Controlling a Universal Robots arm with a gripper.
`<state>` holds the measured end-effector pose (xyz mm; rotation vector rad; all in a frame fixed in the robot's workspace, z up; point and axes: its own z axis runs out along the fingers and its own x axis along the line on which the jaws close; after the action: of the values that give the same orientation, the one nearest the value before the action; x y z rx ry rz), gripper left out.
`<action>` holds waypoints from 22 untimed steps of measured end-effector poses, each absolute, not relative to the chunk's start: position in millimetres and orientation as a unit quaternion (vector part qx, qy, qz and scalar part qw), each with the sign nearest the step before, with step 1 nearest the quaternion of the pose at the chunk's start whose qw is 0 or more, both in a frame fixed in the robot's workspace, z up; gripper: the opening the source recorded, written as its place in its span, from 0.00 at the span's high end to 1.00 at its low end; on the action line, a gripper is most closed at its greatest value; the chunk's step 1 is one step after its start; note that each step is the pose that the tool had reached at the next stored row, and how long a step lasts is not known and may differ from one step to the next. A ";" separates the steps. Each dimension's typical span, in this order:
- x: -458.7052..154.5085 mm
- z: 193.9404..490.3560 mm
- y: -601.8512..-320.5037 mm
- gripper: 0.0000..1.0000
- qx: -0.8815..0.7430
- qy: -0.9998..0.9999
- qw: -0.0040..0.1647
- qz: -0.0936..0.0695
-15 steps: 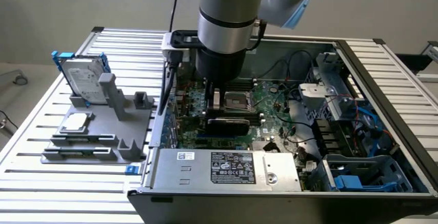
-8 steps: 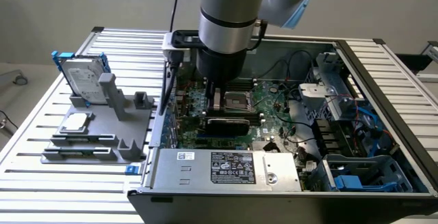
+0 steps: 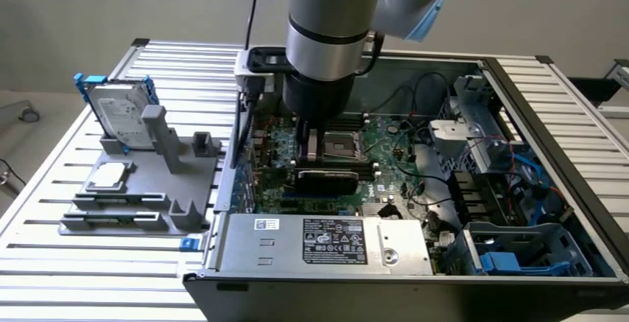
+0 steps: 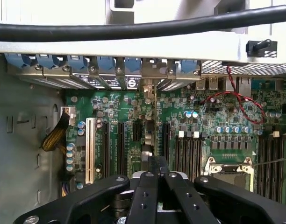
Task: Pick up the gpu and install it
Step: 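Insert the gpu into the slot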
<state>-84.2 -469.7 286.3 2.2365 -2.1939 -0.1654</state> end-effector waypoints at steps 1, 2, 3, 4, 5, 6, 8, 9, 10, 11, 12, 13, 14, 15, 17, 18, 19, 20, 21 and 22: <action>-84.2 285.2 -469.8 0.89 0.713 -0.699 0.002 -0.053; -84.2 284.2 -469.7 0.89 0.714 -0.698 0.002 -0.053; -84.2 283.3 -469.6 0.89 0.714 -0.698 0.002 -0.053; -84.2 282.6 -469.5 0.89 0.714 -0.698 0.002 -0.052; -84.2 282.1 -469.3 0.89 0.715 -0.697 0.002 -0.052; -84.1 281.5 -469.2 0.89 0.715 -0.697 0.002 -0.052; -84.0 280.7 -468.9 0.89 0.716 -0.696 0.002 -0.052; -84.0 280.2 -468.6 0.89 0.716 -0.696 0.002 -0.052; -83.9 279.8 -468.3 0.89 0.717 -0.695 0.002 -0.052; -83.8 279.3 -468.0 0.89 0.717 -0.695 0.002 -0.052; -83.7 279.0 -467.6 0.89 0.717 -0.695 0.002 -0.052; -83.6 278.6 -467.1 0.89 0.718 -0.694 0.002 -0.052; -83.5 278.1 -466.6 0.89 0.718 -0.694 0.002 -0.052; -83.5 277.6 -466.0 0.89 0.718 -0.694 0.002 -0.052; -83.3 276.7 -465.2 0.89 0.719 -0.693 0.002 -0.052; -83.2 276.4 -465.0 0.89 0.719 -0.693 0.002 -0.052; -83.1 276.3 -464.8 0.89 0.720 -0.692 0.002 -0.052; -82.8 276.2 -464.7 0.89 0.720 -0.692 0.002 -0.052; -82.6 276.1 -464.7 0.89 0.720 -0.692 0.002 -0.052; -82.4 275.8 -464.5 0.89 0.720 -0.692 0.002 -0.052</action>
<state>-82.4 -464.5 275.8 2.2594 -2.1696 -0.1643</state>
